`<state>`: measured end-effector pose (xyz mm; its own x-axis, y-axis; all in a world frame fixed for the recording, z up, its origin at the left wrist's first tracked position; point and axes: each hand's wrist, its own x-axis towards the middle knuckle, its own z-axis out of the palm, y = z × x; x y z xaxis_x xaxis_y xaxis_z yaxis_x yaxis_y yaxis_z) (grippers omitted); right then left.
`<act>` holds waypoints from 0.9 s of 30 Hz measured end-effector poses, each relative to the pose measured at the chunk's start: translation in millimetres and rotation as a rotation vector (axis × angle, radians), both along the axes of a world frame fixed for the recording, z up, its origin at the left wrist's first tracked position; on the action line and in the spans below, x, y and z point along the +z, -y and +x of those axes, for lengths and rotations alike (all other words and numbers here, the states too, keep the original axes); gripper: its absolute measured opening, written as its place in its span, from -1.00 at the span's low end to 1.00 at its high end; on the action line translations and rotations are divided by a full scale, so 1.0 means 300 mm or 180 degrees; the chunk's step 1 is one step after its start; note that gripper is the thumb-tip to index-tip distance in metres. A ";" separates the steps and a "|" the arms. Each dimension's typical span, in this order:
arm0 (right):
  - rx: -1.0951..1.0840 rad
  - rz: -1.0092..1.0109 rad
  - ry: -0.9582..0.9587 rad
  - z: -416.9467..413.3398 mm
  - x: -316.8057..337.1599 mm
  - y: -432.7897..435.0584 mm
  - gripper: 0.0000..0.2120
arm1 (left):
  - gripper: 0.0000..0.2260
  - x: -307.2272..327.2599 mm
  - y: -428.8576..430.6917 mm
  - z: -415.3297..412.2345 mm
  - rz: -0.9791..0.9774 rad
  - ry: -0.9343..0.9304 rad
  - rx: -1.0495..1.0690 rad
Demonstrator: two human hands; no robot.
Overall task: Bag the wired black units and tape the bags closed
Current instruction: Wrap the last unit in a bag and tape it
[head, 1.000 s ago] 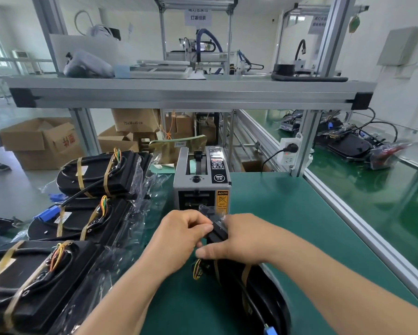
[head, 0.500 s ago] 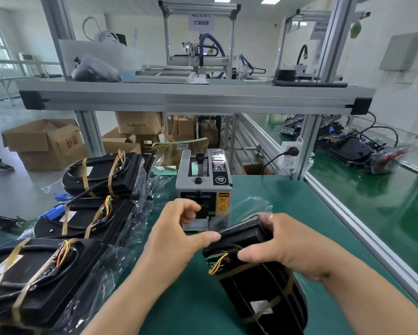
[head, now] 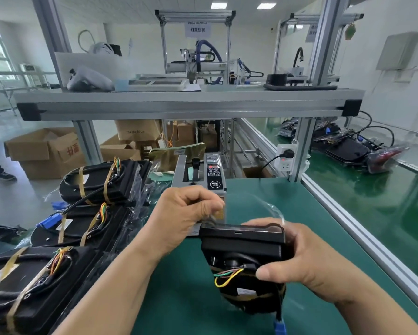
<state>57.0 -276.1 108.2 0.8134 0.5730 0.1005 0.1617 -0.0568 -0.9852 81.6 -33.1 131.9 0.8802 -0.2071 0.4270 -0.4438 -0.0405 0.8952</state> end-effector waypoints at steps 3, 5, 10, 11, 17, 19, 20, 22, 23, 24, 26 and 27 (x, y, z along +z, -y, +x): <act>-0.0576 0.0048 0.0243 -0.012 -0.037 -0.008 -0.44 | -0.89 -0.049 -0.024 0.046 -0.0505 -0.0533 0.1139; -0.1051 0.0304 0.0280 -0.017 -0.071 -0.017 -0.42 | -0.83 -0.114 -0.038 0.078 -0.0813 -0.1156 0.1758; -0.1526 0.0882 0.0052 -0.014 -0.109 -0.065 -0.38 | -0.83 -0.221 -0.005 0.148 -0.1434 -0.2463 0.1834; -0.1535 0.0855 0.0048 -0.014 -0.111 -0.075 -0.40 | -0.82 -0.223 0.002 0.166 -0.1566 -0.2657 0.1767; -0.1530 0.0588 0.0095 -0.031 -0.120 -0.099 -0.49 | -0.77 -0.231 0.024 0.238 -0.1730 -0.3196 0.1606; -0.1523 0.0573 0.0142 -0.033 -0.120 -0.100 -0.48 | -0.77 -0.229 0.032 0.246 -0.1736 -0.3284 0.1591; -0.1518 0.0563 0.0156 -0.034 -0.121 -0.099 -0.46 | -0.77 -0.227 0.035 0.249 -0.1764 -0.3313 0.1605; -0.1516 0.0548 0.0179 -0.034 -0.125 -0.099 -0.42 | -0.78 -0.222 0.040 0.255 -0.1844 -0.3338 0.1634; -0.1525 0.0539 0.0189 -0.033 -0.129 -0.100 -0.41 | -0.77 -0.217 0.041 0.257 -0.1884 -0.3348 0.1630; -0.1533 0.0526 0.0196 -0.032 -0.133 -0.099 -0.40 | -0.77 -0.213 0.044 0.259 -0.1922 -0.3360 0.1628; -0.1528 0.0528 0.0201 -0.031 -0.136 -0.097 -0.39 | -0.79 -0.207 0.051 0.266 -0.2027 -0.3360 0.1685; -0.1516 0.0534 0.0204 -0.031 -0.135 -0.097 -0.39 | -0.81 -0.209 0.055 0.271 -0.2090 -0.3341 0.1746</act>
<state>47.6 -247.0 67.6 0.9696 0.1116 0.2177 0.2169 0.0192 -0.9760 162.8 -49.6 69.3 0.7521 0.2536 -0.6083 0.3904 0.5721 0.7213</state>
